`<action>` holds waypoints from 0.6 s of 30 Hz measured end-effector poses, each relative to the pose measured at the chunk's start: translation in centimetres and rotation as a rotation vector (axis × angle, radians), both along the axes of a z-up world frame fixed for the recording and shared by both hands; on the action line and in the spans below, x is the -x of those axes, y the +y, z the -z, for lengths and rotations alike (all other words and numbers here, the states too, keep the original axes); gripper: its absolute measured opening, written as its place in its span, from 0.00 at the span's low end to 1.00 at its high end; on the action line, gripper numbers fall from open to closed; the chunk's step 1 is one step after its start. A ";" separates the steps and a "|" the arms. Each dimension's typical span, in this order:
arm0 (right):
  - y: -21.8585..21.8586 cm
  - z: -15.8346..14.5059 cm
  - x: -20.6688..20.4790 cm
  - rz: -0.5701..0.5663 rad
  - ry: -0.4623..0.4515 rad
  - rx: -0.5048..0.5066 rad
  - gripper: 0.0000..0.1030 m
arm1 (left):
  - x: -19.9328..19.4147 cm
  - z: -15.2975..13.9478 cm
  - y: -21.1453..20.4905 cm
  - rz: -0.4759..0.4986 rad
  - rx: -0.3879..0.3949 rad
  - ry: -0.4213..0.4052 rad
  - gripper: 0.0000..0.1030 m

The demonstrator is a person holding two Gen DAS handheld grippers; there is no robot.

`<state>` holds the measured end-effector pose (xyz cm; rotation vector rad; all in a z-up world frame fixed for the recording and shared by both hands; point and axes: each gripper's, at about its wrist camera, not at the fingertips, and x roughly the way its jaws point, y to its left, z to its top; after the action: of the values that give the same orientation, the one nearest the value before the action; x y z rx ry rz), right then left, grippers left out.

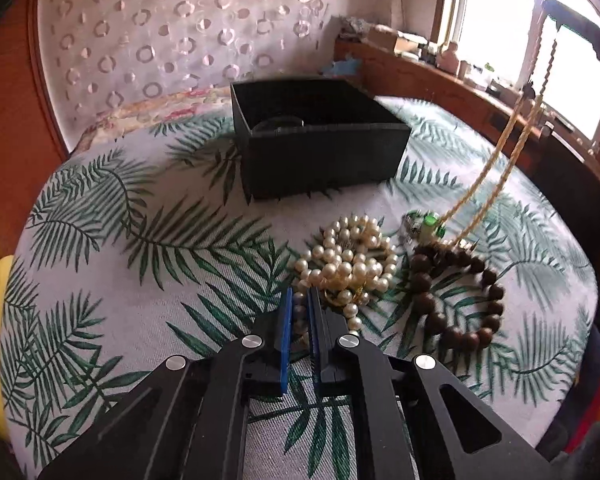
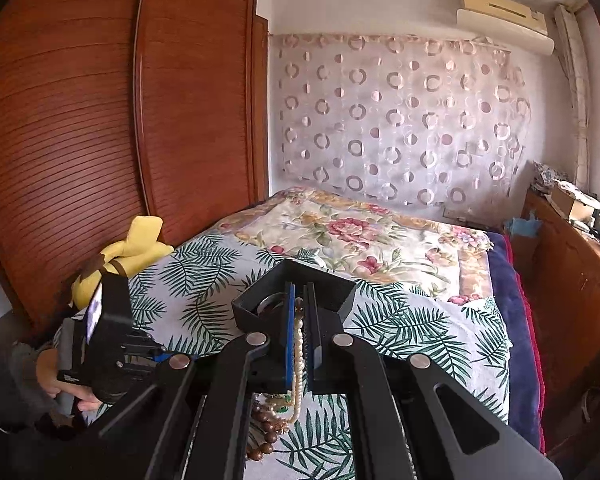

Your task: Organize jewelry

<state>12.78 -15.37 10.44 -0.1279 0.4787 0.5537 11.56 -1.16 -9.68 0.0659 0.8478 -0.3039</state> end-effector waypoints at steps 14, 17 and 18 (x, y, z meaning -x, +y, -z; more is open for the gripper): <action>1.1 -2.2 -0.2 -0.034 -0.025 -0.009 0.05 | 1.7 -11.6 -0.4 0.058 0.103 -0.240 0.06; 1.4 -3.2 -0.5 -0.041 -0.036 -0.014 0.05 | 1.3 -13.6 -0.9 0.064 0.090 -0.283 0.06; 1.5 -3.6 -0.6 -0.043 -0.042 -0.015 0.05 | 1.2 -14.0 -1.1 0.064 0.087 -0.291 0.06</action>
<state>13.38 -13.86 14.04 -0.1356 0.4316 0.5955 10.36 -2.25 4.35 0.0546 0.5440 -0.3807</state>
